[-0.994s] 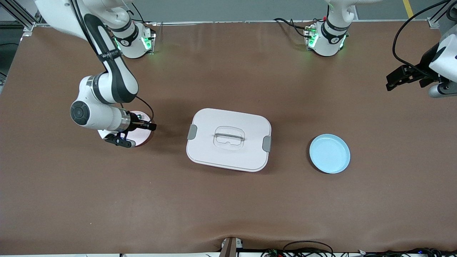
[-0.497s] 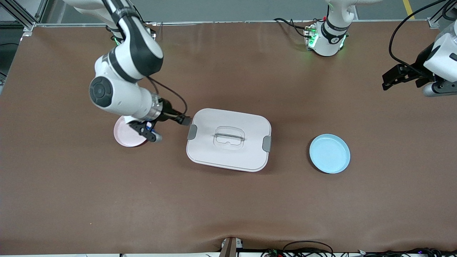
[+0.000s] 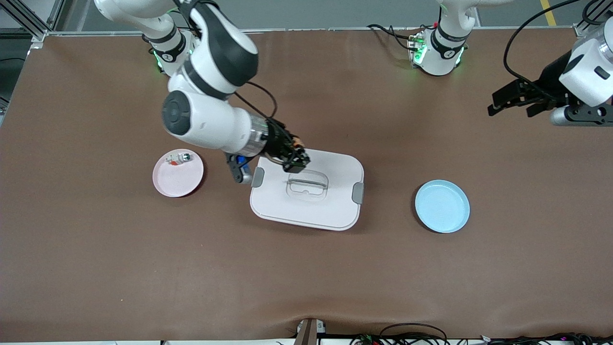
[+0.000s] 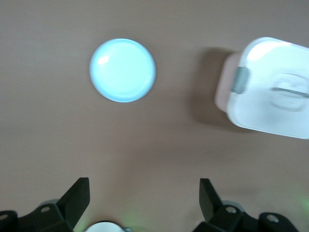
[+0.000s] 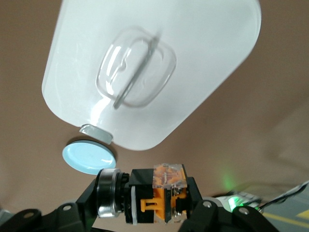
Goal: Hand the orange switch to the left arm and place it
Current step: 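Carry the switch over the white box while the left gripper approaches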
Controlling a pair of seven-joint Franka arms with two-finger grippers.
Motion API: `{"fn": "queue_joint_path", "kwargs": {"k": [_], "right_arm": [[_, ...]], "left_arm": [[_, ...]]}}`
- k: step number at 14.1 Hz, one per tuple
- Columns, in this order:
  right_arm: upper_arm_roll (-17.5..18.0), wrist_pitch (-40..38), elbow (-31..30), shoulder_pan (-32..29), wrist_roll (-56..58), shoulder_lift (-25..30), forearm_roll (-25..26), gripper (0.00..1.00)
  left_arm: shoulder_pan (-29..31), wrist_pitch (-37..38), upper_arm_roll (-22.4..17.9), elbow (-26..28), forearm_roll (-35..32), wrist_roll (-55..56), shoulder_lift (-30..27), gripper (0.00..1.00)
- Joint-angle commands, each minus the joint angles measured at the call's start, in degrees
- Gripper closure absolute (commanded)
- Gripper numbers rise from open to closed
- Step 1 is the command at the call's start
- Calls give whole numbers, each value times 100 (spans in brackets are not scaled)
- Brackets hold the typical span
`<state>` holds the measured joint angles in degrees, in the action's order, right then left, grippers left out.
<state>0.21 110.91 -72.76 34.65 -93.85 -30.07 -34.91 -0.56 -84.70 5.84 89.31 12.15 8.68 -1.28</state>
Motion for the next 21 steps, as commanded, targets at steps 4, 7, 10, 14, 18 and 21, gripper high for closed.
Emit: {"fn": "queue_joint_path", "kwargs": {"k": [4,7,10,14,18,21], "right_arm": [[276,1149,1273,428,-2441,-684,-130,100],[558,1731,1466,437,-3311,-876,-156,100],[752,2170,1765,472,-3587,-1193,-191,100],[779,2575,1783,639,-3622,-1317,-182,100],[805,2708,1924,666,-3649,-1317,-191,100],[797,2717,1924,718,-3736,-1317,-182,100]], "left_arm": [[-24,-151,190,-54,1252,-7,321,0],[-49,-440,198,-54,1755,2,444,0],[-146,-775,198,-63,2002,177,524,3],[-392,-1205,198,-72,1985,178,646,19],[-621,-1549,198,-63,1879,-67,761,24],[-673,-1724,207,-63,1888,-385,849,24]]}}
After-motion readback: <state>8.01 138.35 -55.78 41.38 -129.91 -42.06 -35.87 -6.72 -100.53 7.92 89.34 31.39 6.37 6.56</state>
